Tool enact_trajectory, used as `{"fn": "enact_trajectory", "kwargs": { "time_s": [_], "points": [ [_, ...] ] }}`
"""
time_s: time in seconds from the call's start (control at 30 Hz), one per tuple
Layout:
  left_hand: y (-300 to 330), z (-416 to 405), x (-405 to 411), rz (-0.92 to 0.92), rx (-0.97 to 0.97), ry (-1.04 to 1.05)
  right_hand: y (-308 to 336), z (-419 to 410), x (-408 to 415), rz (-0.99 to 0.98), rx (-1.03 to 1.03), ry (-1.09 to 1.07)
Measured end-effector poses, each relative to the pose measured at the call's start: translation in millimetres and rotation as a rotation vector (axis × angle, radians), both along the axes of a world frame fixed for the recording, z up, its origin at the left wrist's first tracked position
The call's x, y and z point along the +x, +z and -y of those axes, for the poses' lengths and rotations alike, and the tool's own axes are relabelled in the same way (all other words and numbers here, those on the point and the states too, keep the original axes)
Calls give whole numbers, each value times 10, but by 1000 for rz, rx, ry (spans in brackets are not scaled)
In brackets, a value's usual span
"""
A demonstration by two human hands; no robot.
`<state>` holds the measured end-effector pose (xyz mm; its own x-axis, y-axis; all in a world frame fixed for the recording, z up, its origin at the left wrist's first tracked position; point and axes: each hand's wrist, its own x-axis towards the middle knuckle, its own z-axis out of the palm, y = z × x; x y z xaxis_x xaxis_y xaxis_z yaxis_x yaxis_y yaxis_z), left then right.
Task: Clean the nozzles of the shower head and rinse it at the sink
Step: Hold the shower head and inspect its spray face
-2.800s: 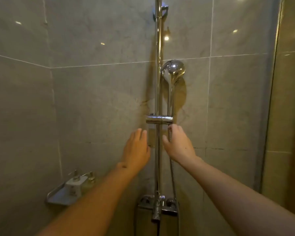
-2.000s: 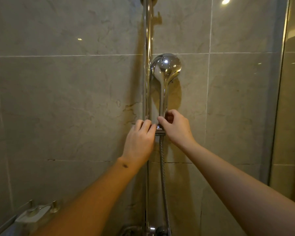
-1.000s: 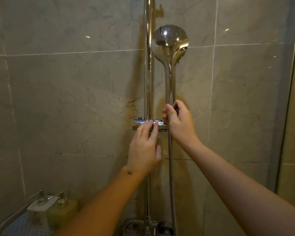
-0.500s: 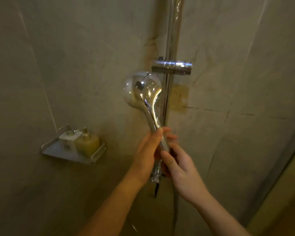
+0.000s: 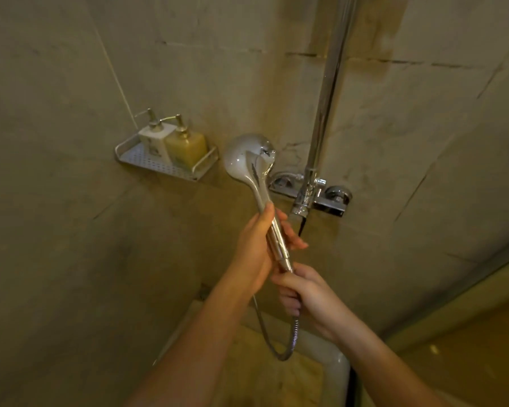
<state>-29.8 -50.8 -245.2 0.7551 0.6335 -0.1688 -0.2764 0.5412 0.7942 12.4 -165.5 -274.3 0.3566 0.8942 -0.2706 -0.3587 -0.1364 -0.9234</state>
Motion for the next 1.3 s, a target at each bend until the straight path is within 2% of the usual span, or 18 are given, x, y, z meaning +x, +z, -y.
{"fn": "enact_trajectory", "kwargs": {
  "time_s": [0.13, 0.37, 0.47, 0.63, 0.77, 0.97, 1.1, 1.2, 1.3],
  "points": [
    [-113, 53, -127, -24, -75, -48, -102, 13, -63, -88, -41, 98],
    [-276, 17, -358, -142, -44, 27, -243, -164, -45, -65, -90, 235],
    [-394, -86, -566, -119, -57, 69, -315, -272, -122, -45, -139, 319],
    [-462, -192, -1021, 57, -137, 65, -467, -402, -440, -193, -259, 596],
    [-568, -267, -1390, 315, -191, -84, -475, -444, -756, -269, -292, 849],
    [-645, -380, -1687, 526, -152, -289, -433, -571, -1189, -359, -346, 950],
    [-706, -530, -1904, 622, -202, -374, -404, -632, -1483, -476, -281, 1085],
    [-621, -630, -2047, 601, -251, -413, -379, -707, -1650, -449, -267, 1038],
    [-490, -694, -2174, 427, -184, -400, -394, -757, -1772, -367, -294, 844]
  ]
}}
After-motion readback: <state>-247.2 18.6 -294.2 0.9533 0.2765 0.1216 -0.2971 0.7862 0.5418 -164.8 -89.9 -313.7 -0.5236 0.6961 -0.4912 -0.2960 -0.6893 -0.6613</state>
